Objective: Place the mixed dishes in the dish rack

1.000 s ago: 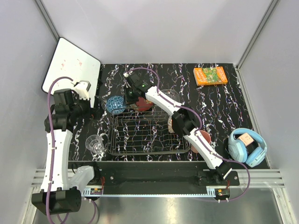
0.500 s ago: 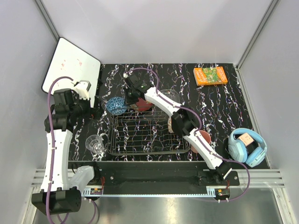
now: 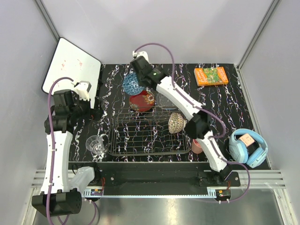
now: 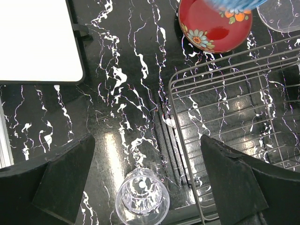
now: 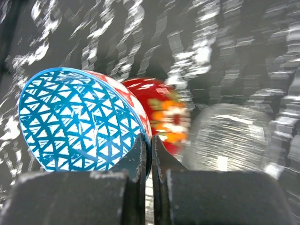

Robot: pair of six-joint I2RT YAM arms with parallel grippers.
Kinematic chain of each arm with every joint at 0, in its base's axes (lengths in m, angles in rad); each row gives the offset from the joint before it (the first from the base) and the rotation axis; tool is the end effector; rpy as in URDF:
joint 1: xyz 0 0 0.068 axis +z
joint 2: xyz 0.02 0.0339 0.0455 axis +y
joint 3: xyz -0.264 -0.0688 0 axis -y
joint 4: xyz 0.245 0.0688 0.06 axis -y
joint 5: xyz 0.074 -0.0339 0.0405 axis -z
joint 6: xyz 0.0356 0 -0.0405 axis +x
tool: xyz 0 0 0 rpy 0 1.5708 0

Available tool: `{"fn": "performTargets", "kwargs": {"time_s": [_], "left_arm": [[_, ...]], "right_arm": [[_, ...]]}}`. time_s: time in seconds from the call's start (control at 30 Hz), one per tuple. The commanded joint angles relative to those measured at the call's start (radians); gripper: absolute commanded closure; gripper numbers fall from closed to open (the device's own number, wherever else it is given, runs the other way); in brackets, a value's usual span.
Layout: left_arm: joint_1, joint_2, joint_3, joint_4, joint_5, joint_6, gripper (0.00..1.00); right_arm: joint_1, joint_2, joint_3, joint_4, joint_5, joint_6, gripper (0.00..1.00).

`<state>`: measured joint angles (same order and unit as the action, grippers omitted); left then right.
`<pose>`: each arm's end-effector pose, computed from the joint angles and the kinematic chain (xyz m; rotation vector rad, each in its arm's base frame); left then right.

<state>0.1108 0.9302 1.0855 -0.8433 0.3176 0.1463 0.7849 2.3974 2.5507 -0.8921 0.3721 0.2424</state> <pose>0.1784 0.0087 0.3539 0.2074 2.2174 -0.2182 0.3816 0.3629 0.3169 -0.4214 2.2118 0.1192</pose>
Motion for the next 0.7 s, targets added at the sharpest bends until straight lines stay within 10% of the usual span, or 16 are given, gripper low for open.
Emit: {"fn": "performTargets", "kwargs": {"time_s": [0.0, 0.33, 0.67], "left_arm": [[0.006, -0.024, -0.013, 0.043, -0.012, 0.022, 0.01], [0.004, -0.027, 0.005, 0.038, 0.003, 0.024, 0.01], [0.003, 0.002, 0.033, 0.027, 0.015, 0.027, 0.01]], "right_arm": [[0.026, -0.216, -0.079, -0.114, 0.278, -0.048, 1.00], [0.134, -0.522, -0.461, -0.494, 0.735, 0.212, 1.00], [0.243, -0.739, -0.668, -0.729, 0.590, 0.432, 1.00]]}}
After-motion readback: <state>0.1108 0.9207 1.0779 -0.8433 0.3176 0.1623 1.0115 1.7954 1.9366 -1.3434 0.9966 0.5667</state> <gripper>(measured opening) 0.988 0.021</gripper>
